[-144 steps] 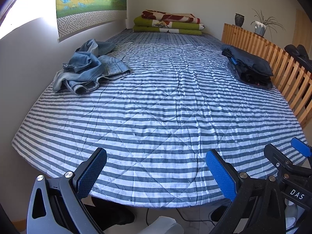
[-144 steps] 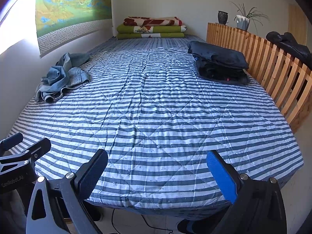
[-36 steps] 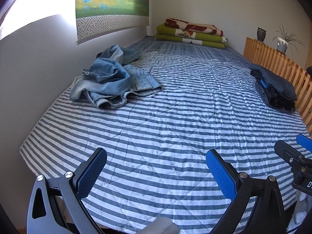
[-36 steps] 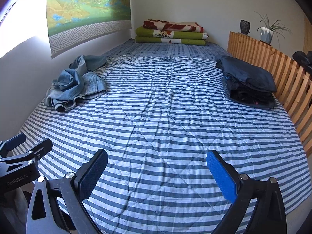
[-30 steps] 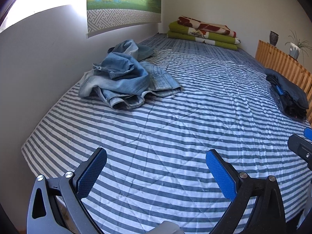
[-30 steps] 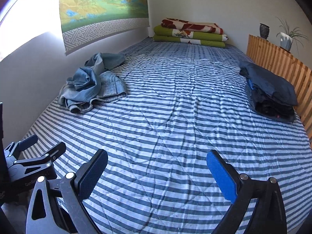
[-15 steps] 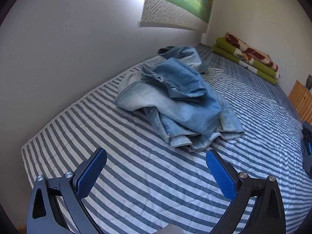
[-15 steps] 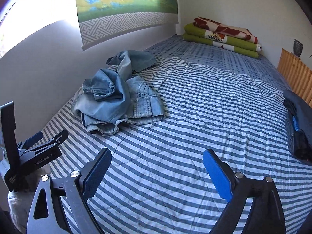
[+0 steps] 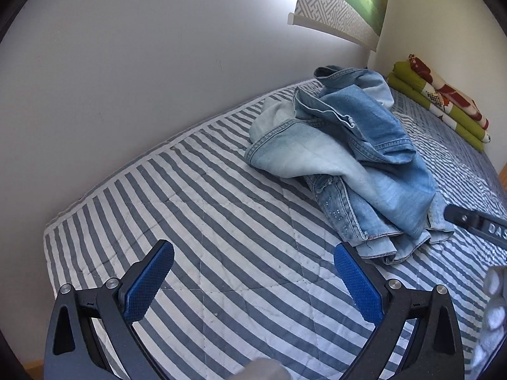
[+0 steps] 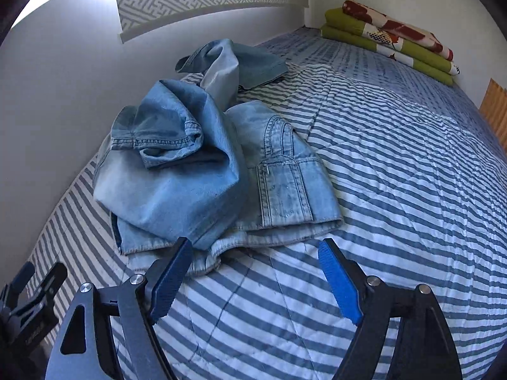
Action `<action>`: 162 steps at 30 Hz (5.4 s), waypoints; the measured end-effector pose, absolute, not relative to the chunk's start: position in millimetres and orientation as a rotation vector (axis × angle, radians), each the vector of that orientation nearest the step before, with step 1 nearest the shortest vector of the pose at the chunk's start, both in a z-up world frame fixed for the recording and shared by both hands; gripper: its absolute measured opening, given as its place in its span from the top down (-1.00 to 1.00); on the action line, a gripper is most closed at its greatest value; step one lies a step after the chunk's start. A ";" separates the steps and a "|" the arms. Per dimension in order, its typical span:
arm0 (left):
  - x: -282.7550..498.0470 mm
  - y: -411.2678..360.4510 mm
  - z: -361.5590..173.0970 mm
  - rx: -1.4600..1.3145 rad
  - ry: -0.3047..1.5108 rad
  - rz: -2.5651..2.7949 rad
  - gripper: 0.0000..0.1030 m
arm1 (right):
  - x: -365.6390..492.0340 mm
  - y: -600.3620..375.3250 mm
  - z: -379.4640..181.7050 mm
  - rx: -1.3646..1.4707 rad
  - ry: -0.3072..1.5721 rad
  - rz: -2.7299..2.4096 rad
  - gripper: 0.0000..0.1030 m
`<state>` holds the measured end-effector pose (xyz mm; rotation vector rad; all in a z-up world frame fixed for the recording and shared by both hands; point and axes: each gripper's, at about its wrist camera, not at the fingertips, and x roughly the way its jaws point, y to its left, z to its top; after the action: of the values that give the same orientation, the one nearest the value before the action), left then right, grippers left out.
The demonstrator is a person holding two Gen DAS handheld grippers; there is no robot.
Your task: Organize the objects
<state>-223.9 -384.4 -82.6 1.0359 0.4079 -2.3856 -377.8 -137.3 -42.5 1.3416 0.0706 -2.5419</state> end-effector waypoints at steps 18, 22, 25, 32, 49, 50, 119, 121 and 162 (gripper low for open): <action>-223.2 -388.1 -90.7 1.093 0.476 -2.415 -0.55 | -417.5 -191.8 -51.2 1.425 0.066 -2.461 0.94; -216.4 -391.4 -89.3 1.069 0.419 -2.388 -0.52 | -396.1 -172.7 -15.1 1.320 0.048 -2.509 0.94; -210.4 -399.6 -88.5 1.063 0.474 -2.384 -0.49 | -371.3 -159.2 13.2 1.207 0.112 -2.569 0.95; -203.6 -399.9 -81.3 1.025 0.478 -2.379 -0.49 | -311.1 -82.2 61.2 1.117 0.083 -2.694 0.95; -219.1 -330.5 -76.7 1.080 0.381 -2.471 -0.49 | -190.6 178.9 63.9 1.332 0.042 -3.168 0.95; -221.1 -326.2 -77.4 1.089 0.376 -2.476 -0.49 | -185.2 193.7 62.7 1.351 0.043 -3.196 0.95; -242.9 -242.7 -73.8 1.138 0.224 -2.857 -0.49 | -201.3 46.4 104.1 0.956 0.310 -2.852 0.96; -241.2 -217.6 -72.7 1.138 0.152 -2.912 -0.49 | -190.0 61.6 120.8 0.940 0.282 -2.895 0.96; -146.0 -3.1 40.4 1.047 -0.140 -3.440 0.82 | -83.5 198.1 256.8 0.653 0.096 -3.127 0.96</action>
<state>-146.0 -3.1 40.4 1.0467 -0.1404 -3.4401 -83.5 198.1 256.8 0.6531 0.0960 -3.1268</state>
